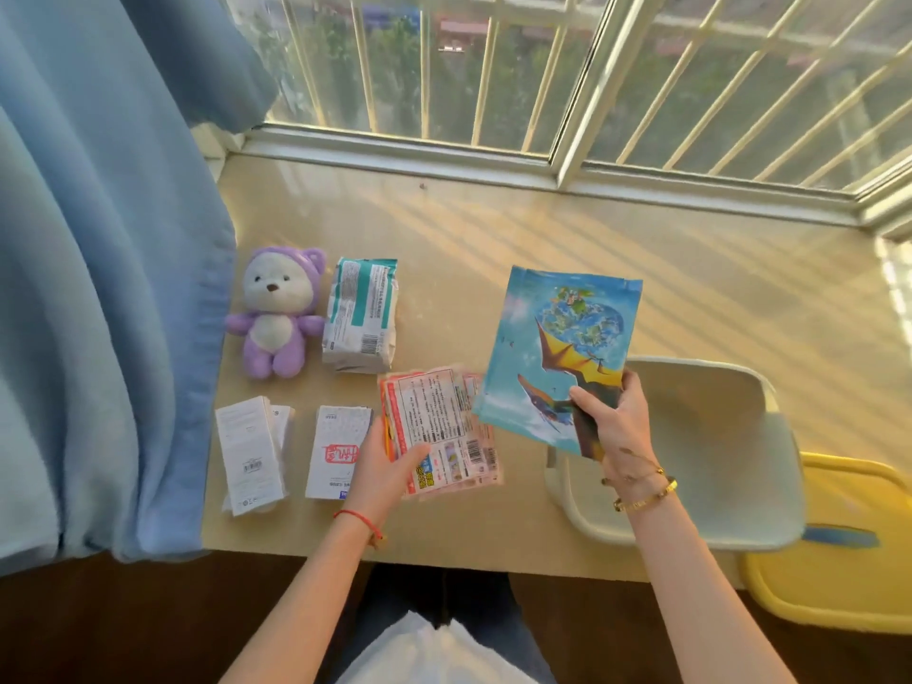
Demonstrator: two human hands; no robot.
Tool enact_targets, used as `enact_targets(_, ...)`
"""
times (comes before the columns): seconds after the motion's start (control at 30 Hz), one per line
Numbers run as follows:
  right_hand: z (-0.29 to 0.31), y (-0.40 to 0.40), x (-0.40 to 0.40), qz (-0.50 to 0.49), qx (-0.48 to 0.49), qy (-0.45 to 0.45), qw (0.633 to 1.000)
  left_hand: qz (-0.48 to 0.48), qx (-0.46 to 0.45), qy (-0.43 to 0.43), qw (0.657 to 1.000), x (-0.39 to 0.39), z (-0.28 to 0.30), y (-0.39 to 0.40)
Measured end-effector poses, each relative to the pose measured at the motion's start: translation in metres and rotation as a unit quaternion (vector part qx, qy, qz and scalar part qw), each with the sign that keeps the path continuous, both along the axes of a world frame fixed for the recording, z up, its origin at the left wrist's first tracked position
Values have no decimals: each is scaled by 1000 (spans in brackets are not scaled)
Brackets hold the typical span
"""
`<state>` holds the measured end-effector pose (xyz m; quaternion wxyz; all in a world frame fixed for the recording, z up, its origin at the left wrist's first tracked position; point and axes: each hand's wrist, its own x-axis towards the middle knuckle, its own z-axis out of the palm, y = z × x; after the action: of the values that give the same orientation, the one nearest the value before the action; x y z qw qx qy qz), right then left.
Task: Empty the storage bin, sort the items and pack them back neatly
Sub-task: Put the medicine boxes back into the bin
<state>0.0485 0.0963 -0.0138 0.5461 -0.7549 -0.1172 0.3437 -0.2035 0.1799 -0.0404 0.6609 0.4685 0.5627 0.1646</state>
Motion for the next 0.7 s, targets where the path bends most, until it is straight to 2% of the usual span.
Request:
enact_targets(0.2, 33, -84, 34, -20, 4, -19, 1000, -52, 34, -19, 998, 38, 53, -17)
enact_targets(0.33, 35, -139, 67, -18, -20, -21, 999, -92, 51, -7, 994, 89, 66, -49)
enact_targets(0.47, 24, -176, 104, 3, -71, -31, 997, -127, 79, 35, 988, 143, 52, -82)
enact_targets(0.7, -23, -194, 167, 128, -163, -53, 977, -98, 73, 119, 985, 226, -3, -128)
